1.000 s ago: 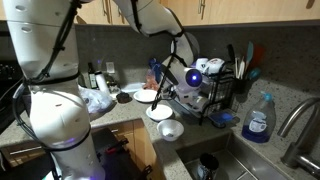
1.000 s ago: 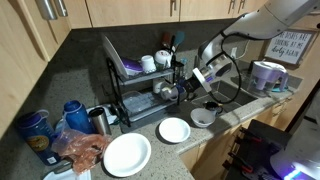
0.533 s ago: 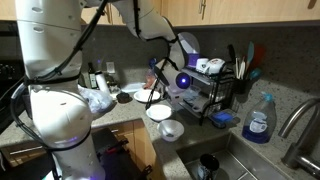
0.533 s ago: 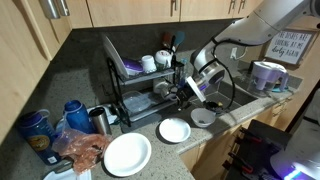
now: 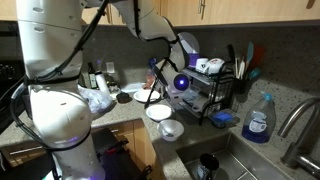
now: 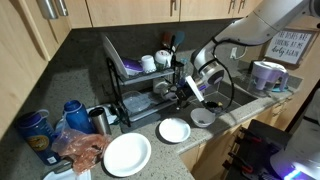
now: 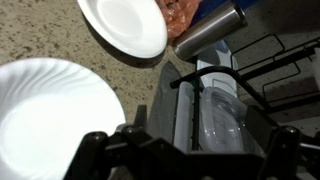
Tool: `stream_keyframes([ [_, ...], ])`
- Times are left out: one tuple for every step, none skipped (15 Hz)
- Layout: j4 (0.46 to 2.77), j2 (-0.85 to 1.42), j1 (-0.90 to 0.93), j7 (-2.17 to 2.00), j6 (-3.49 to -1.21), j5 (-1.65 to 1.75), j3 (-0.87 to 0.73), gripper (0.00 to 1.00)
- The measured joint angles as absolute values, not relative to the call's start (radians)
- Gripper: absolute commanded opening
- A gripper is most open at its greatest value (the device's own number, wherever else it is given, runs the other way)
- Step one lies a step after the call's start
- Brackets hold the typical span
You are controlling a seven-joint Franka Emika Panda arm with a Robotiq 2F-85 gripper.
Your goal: Pick up the plastic bowl from the bottom compartment of the dish rack and put it on the countertop.
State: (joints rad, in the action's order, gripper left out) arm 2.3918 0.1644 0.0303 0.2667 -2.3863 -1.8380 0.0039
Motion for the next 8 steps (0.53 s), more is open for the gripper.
stream_keyframes([
  [2.388,0.169,0.038,0.303,-2.392,-1.903,0.007,1.0],
  [2.381,0.177,0.048,0.348,-2.405,-1.975,0.013,1.0],
  [2.371,0.189,0.064,0.399,-2.429,-2.05,0.021,1.0],
  [2.357,0.204,0.085,0.454,-2.457,-2.125,0.029,1.0],
  [2.34,0.221,0.108,0.508,-2.486,-2.191,0.036,1.0],
  [2.321,0.24,0.135,0.562,-2.515,-2.253,0.042,1.0],
  [2.3,0.26,0.164,0.616,-2.543,-2.309,0.044,1.0],
  [2.277,0.281,0.192,0.673,-2.568,-2.363,0.044,1.0],
])
